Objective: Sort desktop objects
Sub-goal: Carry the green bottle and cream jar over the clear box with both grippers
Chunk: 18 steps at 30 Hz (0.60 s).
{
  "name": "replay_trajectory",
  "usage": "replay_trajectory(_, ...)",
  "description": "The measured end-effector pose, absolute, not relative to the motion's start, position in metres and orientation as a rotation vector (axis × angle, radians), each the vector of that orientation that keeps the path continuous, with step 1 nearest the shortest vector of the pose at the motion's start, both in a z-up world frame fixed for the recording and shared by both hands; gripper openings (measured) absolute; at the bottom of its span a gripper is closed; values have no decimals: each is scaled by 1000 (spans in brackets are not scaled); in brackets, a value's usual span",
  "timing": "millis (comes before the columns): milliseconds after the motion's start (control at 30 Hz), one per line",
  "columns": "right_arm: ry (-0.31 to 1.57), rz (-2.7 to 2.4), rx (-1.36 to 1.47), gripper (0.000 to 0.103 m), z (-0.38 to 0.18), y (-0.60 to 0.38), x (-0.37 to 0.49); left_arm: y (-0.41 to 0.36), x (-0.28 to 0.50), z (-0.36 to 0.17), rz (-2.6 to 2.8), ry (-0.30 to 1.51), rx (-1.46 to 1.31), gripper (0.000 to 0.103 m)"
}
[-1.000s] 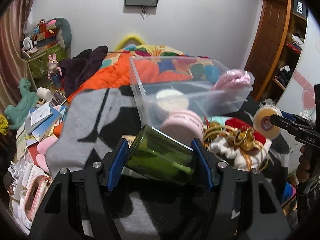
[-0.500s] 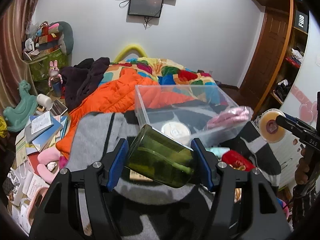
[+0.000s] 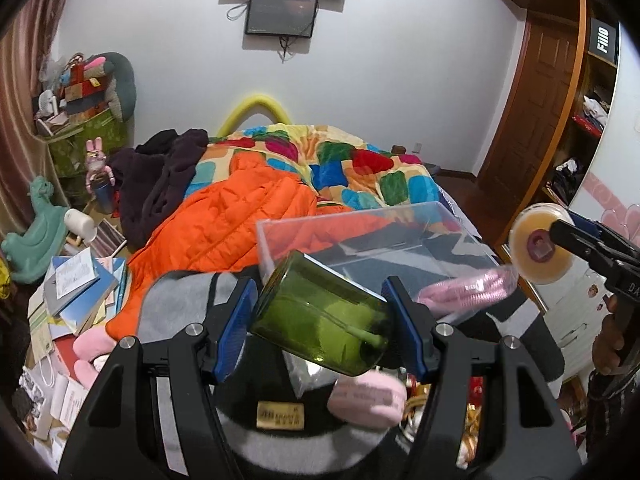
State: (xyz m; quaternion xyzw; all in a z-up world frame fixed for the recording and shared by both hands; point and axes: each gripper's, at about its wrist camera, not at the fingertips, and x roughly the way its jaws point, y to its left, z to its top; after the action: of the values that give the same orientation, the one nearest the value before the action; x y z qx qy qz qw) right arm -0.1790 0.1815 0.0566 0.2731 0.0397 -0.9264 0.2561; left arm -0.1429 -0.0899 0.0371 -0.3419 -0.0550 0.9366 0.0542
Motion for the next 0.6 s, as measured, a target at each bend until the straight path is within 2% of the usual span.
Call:
replay_trajectory(267, 67, -2490, 824, 65, 45, 163, -227, -77, -191, 30, 2809, -117, -1086, 64)
replay_trajectory(600, 138, -2427, 934, 65, 11, 133, -257, -57, -252, -2, 2790, -57, -1250, 64)
